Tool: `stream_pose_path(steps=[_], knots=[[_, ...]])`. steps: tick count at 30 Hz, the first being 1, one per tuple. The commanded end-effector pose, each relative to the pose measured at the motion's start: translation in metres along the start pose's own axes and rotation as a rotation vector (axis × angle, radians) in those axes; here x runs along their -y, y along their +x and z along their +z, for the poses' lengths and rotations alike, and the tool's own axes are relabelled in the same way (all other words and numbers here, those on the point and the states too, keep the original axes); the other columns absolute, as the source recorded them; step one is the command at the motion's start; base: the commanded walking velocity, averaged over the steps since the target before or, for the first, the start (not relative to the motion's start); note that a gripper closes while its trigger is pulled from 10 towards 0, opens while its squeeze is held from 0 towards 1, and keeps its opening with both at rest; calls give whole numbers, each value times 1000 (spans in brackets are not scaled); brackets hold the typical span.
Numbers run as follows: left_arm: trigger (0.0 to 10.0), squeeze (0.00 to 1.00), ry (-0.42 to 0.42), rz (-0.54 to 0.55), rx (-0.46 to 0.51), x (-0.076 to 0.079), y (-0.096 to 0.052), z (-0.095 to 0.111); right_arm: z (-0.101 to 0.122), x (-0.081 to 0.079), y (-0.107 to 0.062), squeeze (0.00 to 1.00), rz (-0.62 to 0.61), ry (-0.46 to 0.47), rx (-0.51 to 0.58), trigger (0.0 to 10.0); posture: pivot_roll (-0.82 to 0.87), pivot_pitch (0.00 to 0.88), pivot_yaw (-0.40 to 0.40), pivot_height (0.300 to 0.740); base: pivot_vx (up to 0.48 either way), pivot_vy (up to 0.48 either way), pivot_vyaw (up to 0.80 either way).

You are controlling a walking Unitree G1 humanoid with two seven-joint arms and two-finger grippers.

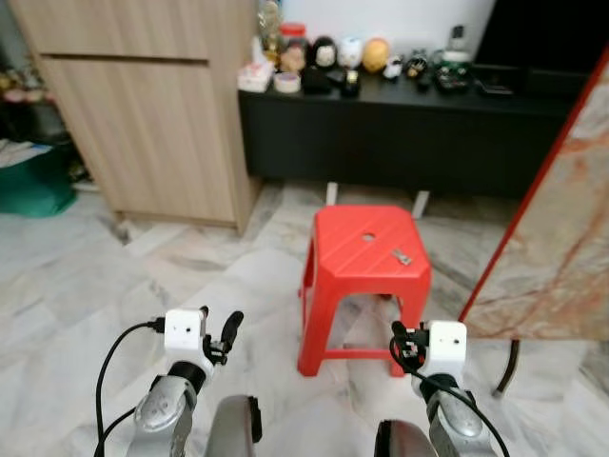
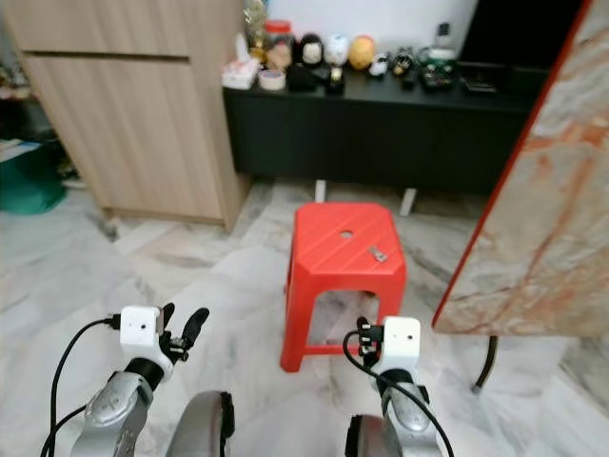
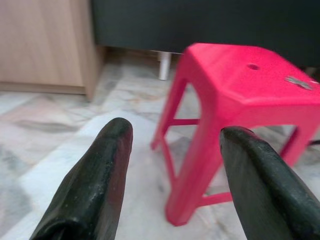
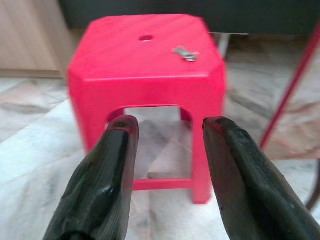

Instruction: Hang keys on a hook

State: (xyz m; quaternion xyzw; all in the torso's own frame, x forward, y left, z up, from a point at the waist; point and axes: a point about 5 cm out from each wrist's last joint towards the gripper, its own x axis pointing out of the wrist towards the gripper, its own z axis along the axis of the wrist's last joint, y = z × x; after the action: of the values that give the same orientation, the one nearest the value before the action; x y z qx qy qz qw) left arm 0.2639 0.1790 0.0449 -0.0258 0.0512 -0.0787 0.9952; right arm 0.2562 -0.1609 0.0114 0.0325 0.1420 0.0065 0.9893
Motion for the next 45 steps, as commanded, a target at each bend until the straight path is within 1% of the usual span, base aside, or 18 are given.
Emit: stream_pose_path(steps=[1,11,16,22,24,29,34,35,45], knots=[[10000,0,1,-13,19,2,3,5,2,1,2,0,-1,-1,10,10000,28,0,-57,599,270,0,0],[10000,0,3,-21,19,3,3,6,2,1,4,0,-6,3,11,10000,29,0,-54,599,279,0,0],[10000,0,3,-26,22,5,4,7,2,0,5,0,2,-12,11,10000,29,0,-54,599,286,0,0],[10000,0,3,-23,23,5,5,7,2,-2,7,0,14,-8,13,10000,32,0,-57,599,286,0,496],[10000,0,1,-23,23,5,5,7,2,-2,7,0,9,10,11,10000,32,0,-58,599,287,0,0],[10000,0,0,-23,24,5,5,8,2,-2,8,0,21,-6,13,10000,32,0,-58,599,289,0,0],[10000,0,0,-22,26,6,6,8,4,-2,10,0,23,-3,20,10000,31,0,-60,599,286,0,779],[10000,0,0,-21,26,6,6,8,3,-1,10,0,18,10,17,10000,31,0,-60,599,285,0,0],[10000,0,1,-20,26,5,6,7,4,4,13,0,-11,15,13,10000,32,0,-59,599,287,0,0]])
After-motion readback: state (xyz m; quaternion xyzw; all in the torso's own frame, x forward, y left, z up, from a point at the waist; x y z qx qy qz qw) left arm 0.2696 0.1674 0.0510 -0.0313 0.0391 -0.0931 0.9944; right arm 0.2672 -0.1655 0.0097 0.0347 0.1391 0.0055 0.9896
